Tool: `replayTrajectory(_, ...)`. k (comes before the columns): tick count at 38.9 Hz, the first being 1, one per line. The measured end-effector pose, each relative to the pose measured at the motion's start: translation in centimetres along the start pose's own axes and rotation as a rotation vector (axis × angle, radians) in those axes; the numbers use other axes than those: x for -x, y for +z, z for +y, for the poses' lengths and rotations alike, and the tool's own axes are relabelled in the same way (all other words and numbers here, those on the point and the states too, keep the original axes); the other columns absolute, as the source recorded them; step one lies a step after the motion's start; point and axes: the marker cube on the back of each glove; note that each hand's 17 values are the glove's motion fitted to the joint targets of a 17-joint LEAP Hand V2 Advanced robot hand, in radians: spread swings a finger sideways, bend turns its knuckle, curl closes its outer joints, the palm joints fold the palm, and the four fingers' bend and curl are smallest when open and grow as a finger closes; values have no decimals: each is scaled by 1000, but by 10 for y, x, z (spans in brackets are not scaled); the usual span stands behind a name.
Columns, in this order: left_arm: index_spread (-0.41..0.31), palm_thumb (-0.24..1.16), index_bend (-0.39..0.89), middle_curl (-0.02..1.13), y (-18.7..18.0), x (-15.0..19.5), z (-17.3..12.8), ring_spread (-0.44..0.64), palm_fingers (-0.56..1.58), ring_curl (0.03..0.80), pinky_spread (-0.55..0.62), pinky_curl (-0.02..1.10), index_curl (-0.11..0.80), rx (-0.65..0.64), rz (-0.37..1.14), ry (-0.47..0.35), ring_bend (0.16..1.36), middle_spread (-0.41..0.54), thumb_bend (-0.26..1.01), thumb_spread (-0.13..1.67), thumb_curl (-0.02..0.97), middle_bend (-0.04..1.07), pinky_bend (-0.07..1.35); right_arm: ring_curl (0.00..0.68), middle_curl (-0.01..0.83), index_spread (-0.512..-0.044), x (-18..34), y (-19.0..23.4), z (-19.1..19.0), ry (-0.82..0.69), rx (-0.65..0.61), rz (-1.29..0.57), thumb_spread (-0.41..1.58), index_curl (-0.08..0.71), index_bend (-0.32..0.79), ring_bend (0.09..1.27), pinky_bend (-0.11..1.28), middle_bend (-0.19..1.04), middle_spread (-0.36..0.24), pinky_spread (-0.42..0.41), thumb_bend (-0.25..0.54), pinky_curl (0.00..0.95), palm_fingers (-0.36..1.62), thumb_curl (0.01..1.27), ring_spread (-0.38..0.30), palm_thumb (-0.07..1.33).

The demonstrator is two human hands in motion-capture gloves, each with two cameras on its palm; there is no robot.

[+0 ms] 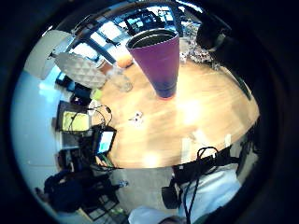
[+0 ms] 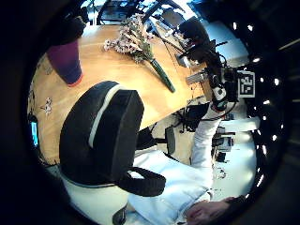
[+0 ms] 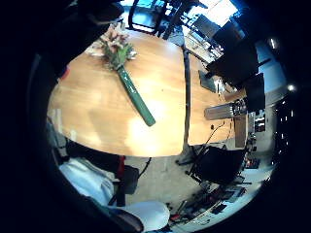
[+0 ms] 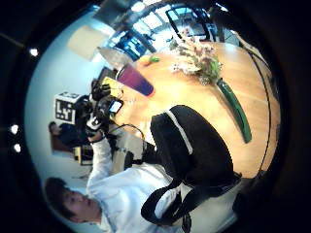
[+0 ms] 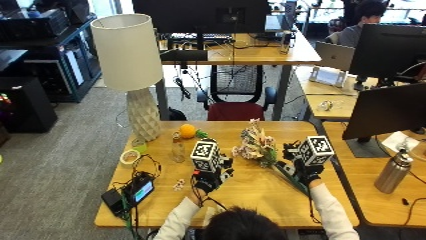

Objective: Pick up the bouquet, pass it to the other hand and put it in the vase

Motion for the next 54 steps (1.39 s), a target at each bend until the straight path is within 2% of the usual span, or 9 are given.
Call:
replayTrajectory(1, -59, 122, 342, 53, 0, 0, -1, 40, 641, 74, 65, 74, 90, -5, 1, 1, 385, 8, 76, 441, 18, 195, 285, 73, 79, -191, 1, 0, -1, 1, -1, -3, 441, 37, 140, 321, 396, 279, -44, 120, 200, 85, 558, 54, 24, 307)
replayTrajectory(4, -80, 135, 348, 116, 7, 3, -6, 55, 616, 141, 88, 133, 143, -20, 4, -1, 404, 11, 81, 657, 33, 179, 287, 129, 124, -257, 3, 4, -6, 11, -5, -21, 652, 91, 142, 342, 413, 288, -55, 163, 213, 149, 531, 74, 33, 341)
replayTrajectory(8, -96, 147, 358, 162, 23, 4, -16, 68, 611, 183, 108, 176, 197, 15, 27, -9, 409, 6, 80, 859, 55, 171, 274, 170, 167, -310, 8, 9, -9, 28, 7, -45, 856, 132, 145, 350, 419, 291, -63, 199, 208, 194, 510, 94, 41, 353)
replayTrajectory(15, -110, 157, 343, 203, 31, -11, -25, 80, 600, 216, 126, 218, 260, 19, 124, 5, 403, 5, 66, 1062, 89, 163, 254, 204, 223, -342, 15, 9, -11, 12, 56, -24, 1062, 172, 140, 347, 407, 301, -68, 231, 185, 231, 502, 125, 48, 367)
replayTrajectory(21, -113, 159, 323, 224, 36, -19, -23, 84, 595, 234, 133, 244, 298, 31, 68, -3, 400, 4, 46, 1151, 114, 157, 241, 225, 256, -355, 20, 0, -4, -11, 115, 8, 1151, 193, 138, 352, 400, 296, -68, 243, 153, 251, 501, 142, 51, 367)
replayTrajectory(31, -86, 132, 227, 231, 43, -17, -14, 140, 479, 267, 205, 291, 329, 14, -3, -15, 431, 41, -8, 1193, 144, 125, 271, 274, 295, -369, 32, -10, 0, -15, 223, 29, 1199, 190, 92, 429, 422, 277, -91, 243, 91, 287, 529, 169, 34, 358)
replayTrajectory(37, -68, 110, 179, 227, 29, -18, -22, 166, 435, 278, 241, 308, 338, 19, -53, -41, 456, 73, -21, 1170, 160, 129, 295, 297, 307, -379, 23, -20, -8, 38, 291, 129, 1179, 153, 19, 446, 544, 243, -73, 260, 39, 334, 416, 183, 51, 338)
replayTrajectory(47, -50, 89, 165, 229, 13, -20, -25, 207, 384, 289, 276, 332, 349, 1, -91, -39, 478, 102, -21, 1145, 185, 142, 333, 328, 334, -361, -20, -33, -31, 195, 300, 172, 1133, 72, 1, 571, 686, 276, -3, 275, -20, 372, 376, 211, 125, 327)
replayTrajectory(54, -46, 84, 169, 236, 8, -22, -9, 221, 373, 293, 286, 339, 357, 7, -79, -46, 491, 108, -19, 1137, 200, 150, 341, 345, 351, -201, -93, -9, -46, 406, 301, 96, 1093, 59, 31, 655, 731, 303, 54, 258, -13, 377, 494, 238, 139, 365)
